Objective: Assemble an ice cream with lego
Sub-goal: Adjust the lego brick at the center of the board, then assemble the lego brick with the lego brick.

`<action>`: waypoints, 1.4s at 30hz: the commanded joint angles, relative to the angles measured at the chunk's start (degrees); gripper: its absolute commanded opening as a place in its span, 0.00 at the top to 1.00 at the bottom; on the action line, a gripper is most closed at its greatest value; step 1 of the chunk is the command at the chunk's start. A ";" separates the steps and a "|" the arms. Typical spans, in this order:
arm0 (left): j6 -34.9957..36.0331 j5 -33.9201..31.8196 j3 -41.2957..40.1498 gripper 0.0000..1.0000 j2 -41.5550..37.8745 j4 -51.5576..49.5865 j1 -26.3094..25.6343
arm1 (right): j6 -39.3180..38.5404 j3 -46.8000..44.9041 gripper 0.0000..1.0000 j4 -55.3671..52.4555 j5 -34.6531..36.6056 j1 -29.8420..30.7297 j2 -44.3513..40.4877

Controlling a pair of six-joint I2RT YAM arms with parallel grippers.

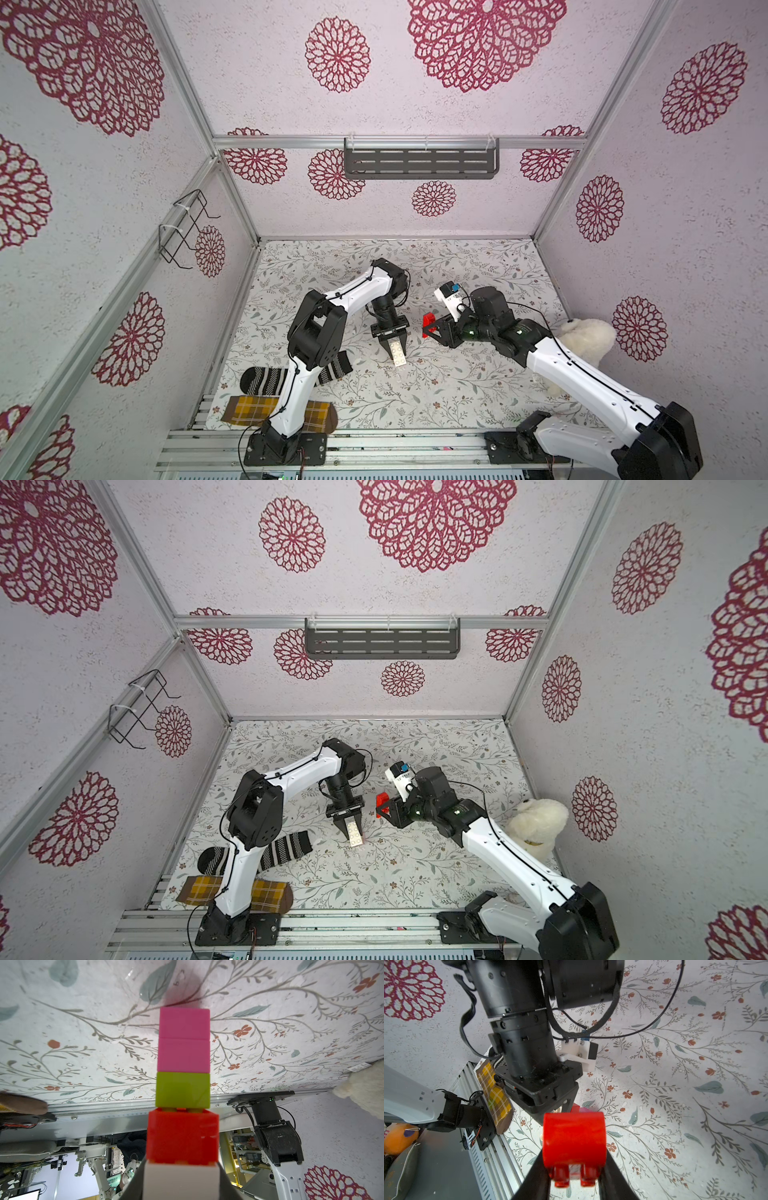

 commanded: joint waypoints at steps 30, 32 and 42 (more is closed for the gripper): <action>-4.66 -2.00 10.56 0.28 0.95 6.09 3.39 | -0.15 2.59 1.00 -3.57 1.74 1.86 3.61; -6.09 -2.81 10.40 0.26 -0.63 8.47 3.37 | -0.58 4.58 1.00 -6.50 4.68 4.60 5.30; -10.90 -4.59 -3.26 0.23 -11.93 23.99 5.54 | 2.54 18.78 1.00 -18.95 16.35 12.95 14.99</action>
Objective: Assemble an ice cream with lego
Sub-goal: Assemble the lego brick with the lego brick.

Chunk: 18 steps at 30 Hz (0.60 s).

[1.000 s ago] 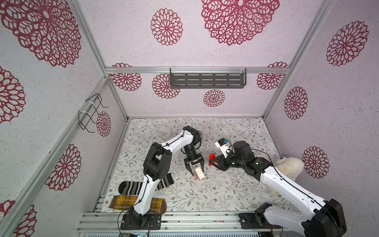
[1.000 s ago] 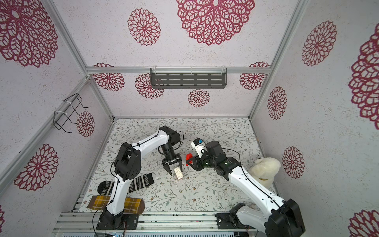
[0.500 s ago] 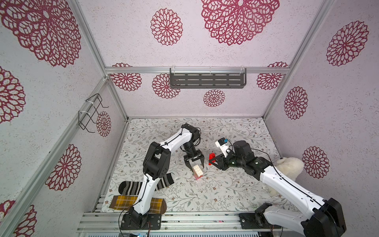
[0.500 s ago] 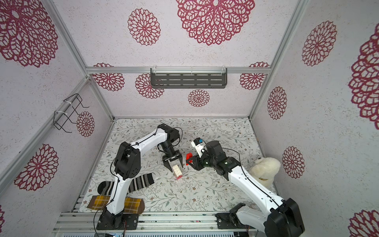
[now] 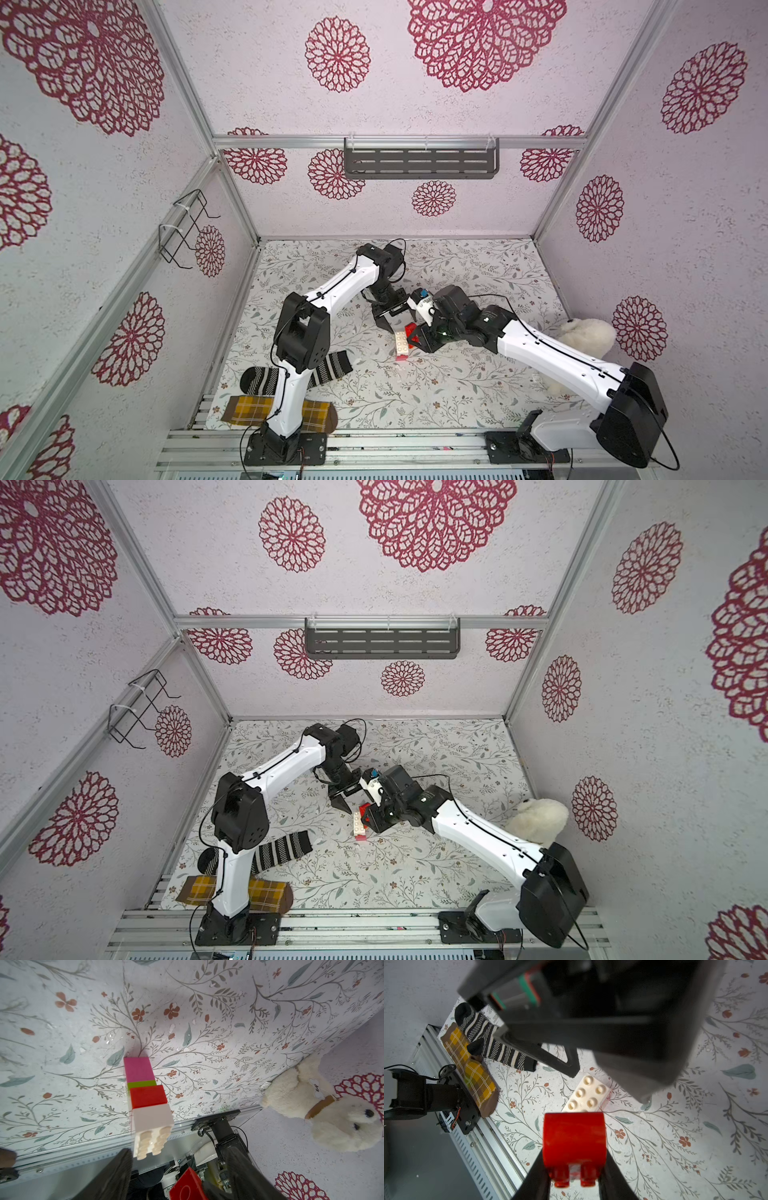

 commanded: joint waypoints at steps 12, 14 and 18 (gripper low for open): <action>-16.78 -7.83 -33.90 0.24 -22.42 46.53 3.06 | 9.29 16.12 1.00 -14.98 3.06 1.81 11.84; -19.61 -10.63 -40.96 0.24 -25.76 56.34 2.72 | 10.31 19.04 1.00 -18.50 3.40 2.00 13.83; -23.97 -16.66 -53.09 0.25 -30.68 73.09 1.48 | 12.40 25.61 1.00 -26.56 4.20 3.01 18.44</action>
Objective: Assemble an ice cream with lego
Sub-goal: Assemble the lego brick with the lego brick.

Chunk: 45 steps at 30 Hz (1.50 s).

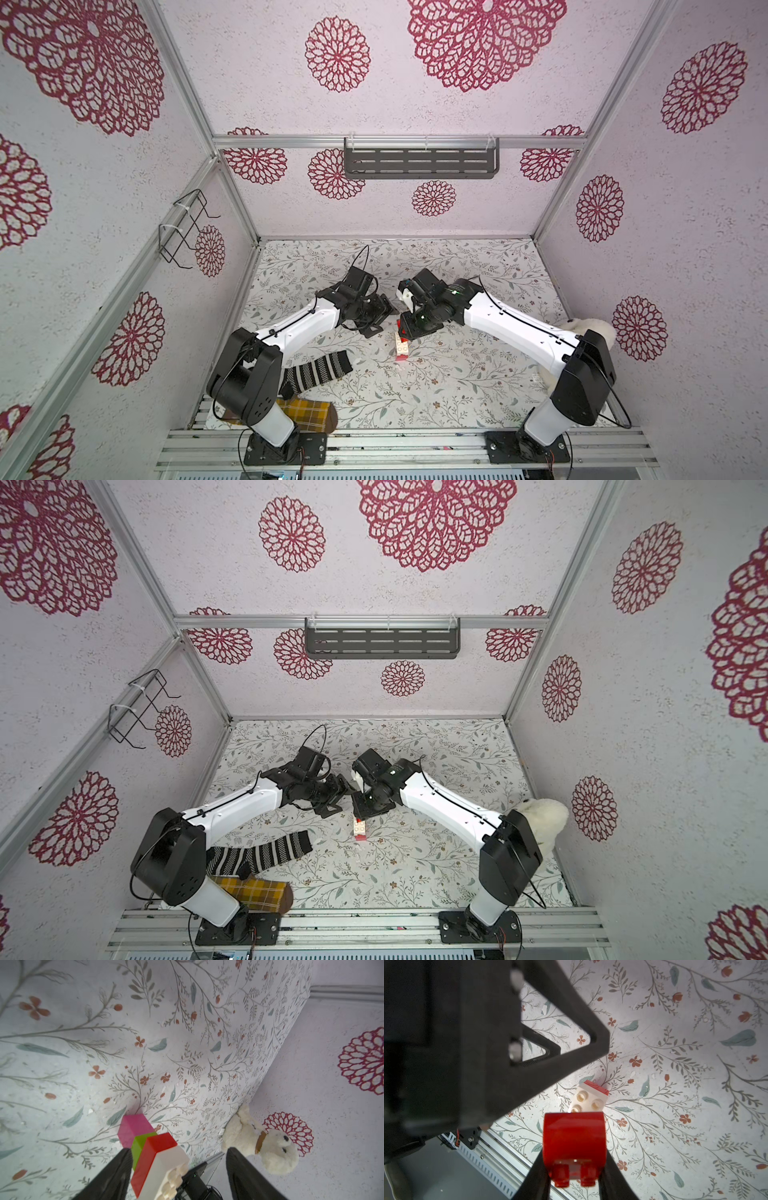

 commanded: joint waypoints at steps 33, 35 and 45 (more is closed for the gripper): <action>-4.67 -33.35 -30.43 0.32 -3.05 55.81 -11.62 | 13.21 25.33 1.00 -27.58 0.32 2.07 18.54; -4.20 -34.55 -31.26 0.32 -3.34 56.23 -11.62 | 13.33 25.25 1.00 -27.51 0.35 1.81 18.98; -4.09 -35.56 -33.46 0.32 -3.34 58.43 -11.57 | 13.38 26.03 1.00 -27.55 -0.43 1.28 21.09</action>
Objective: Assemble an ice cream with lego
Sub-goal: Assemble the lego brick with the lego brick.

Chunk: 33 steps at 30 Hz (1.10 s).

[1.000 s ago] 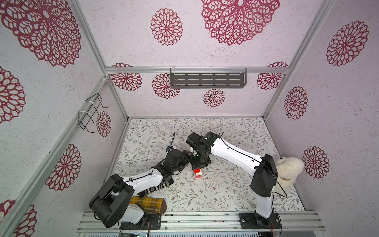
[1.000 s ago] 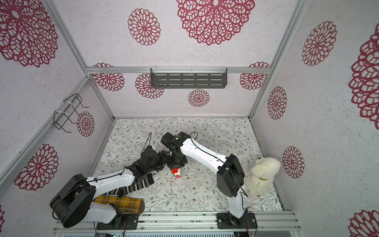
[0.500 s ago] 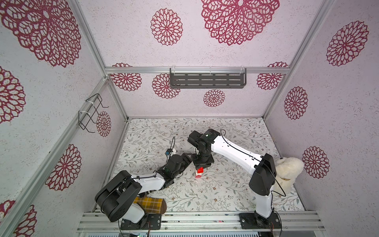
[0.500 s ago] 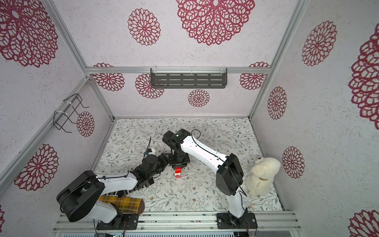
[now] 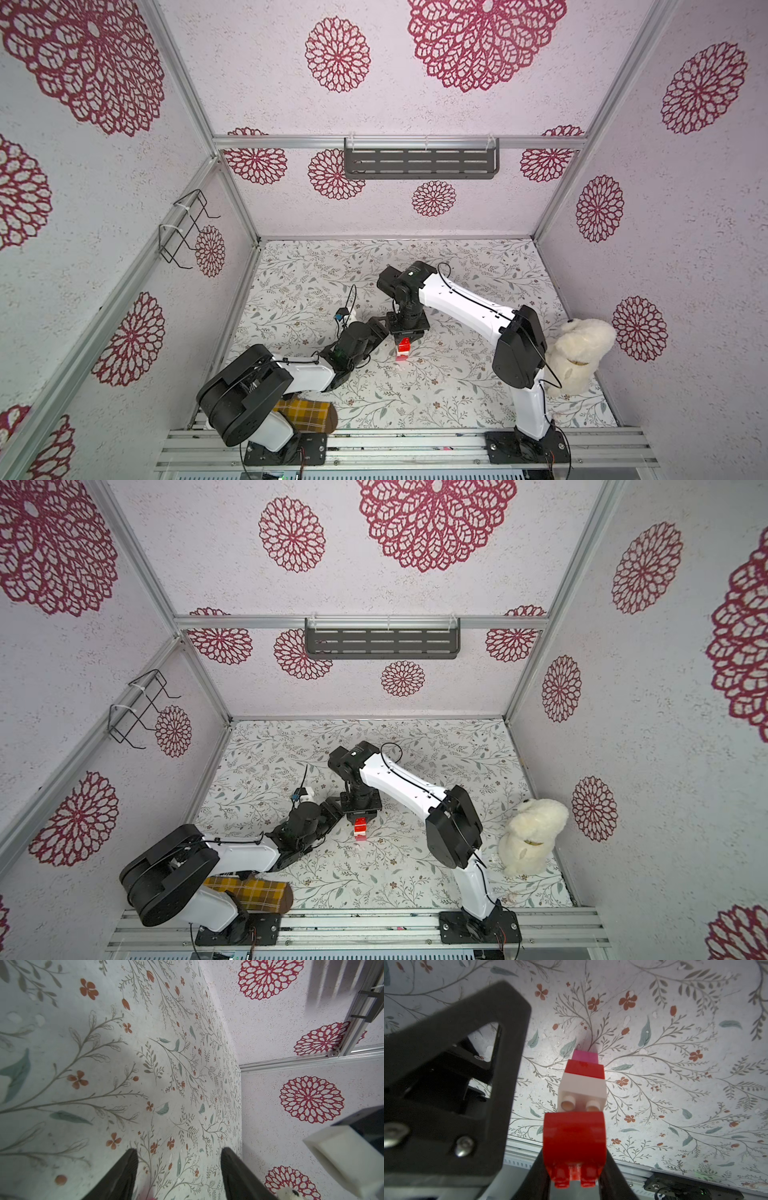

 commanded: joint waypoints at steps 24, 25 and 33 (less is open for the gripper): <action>-0.45 -0.36 -2.17 0.33 2.22 7.01 -0.09 | 0.65 2.97 0.86 -1.84 -1.64 -1.69 3.84; -0.50 -0.36 -2.34 0.33 2.23 7.18 -0.08 | 0.60 3.06 0.85 -1.78 -1.77 -1.77 4.03; -0.54 -0.19 -2.93 0.33 2.19 8.19 -0.06 | 0.48 3.51 0.79 -1.87 -2.09 -2.23 5.63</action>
